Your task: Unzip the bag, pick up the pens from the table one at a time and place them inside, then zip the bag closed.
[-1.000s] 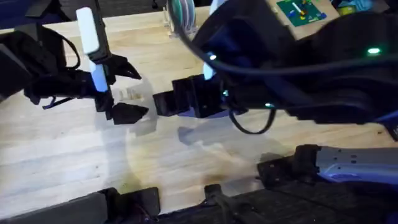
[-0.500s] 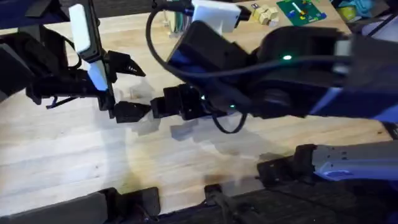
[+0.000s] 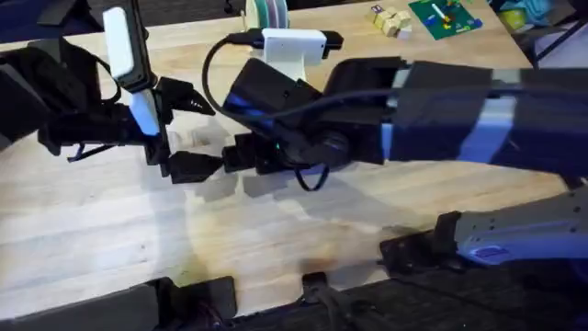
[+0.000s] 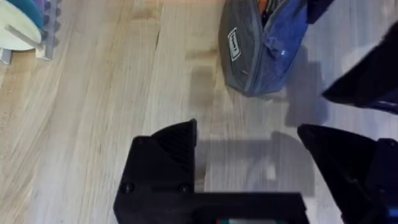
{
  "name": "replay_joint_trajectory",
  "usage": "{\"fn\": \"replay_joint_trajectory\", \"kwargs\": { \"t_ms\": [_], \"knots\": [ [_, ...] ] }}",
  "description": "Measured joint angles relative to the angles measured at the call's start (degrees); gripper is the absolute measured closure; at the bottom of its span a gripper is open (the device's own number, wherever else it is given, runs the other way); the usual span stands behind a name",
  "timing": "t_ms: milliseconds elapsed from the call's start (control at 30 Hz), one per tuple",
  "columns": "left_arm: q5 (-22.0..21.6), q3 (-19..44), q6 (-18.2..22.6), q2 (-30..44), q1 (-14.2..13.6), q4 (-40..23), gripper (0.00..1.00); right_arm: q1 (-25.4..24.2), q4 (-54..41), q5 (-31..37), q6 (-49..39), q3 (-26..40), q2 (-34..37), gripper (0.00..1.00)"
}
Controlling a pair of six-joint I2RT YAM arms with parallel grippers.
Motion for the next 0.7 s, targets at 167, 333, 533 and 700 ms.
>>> {"fn": "replay_joint_trajectory", "kwargs": {
  "t_ms": [167,333,533,700],
  "knots": [
    [0.0,0.0,0.0,0.0,0.0,-0.2,0.008,-2.2,3.5,0.6,0.4,0.0,2.3,0.003],
    [0.0,0.0,0.0,0.0,0.0,-0.4,0.008,-4.0,5.4,0.6,0.5,0.1,5.0,0.105],
    [0.0,0.0,0.0,0.0,0.0,-1.4,0.008,-5.3,5.1,0.6,0.6,0.2,5.6,0.381],
    [0.0,0.0,0.0,0.0,0.0,-1.7,0.008,-5.5,6.3,0.2,0.6,0.2,6.1,0.711]
  ]
}}
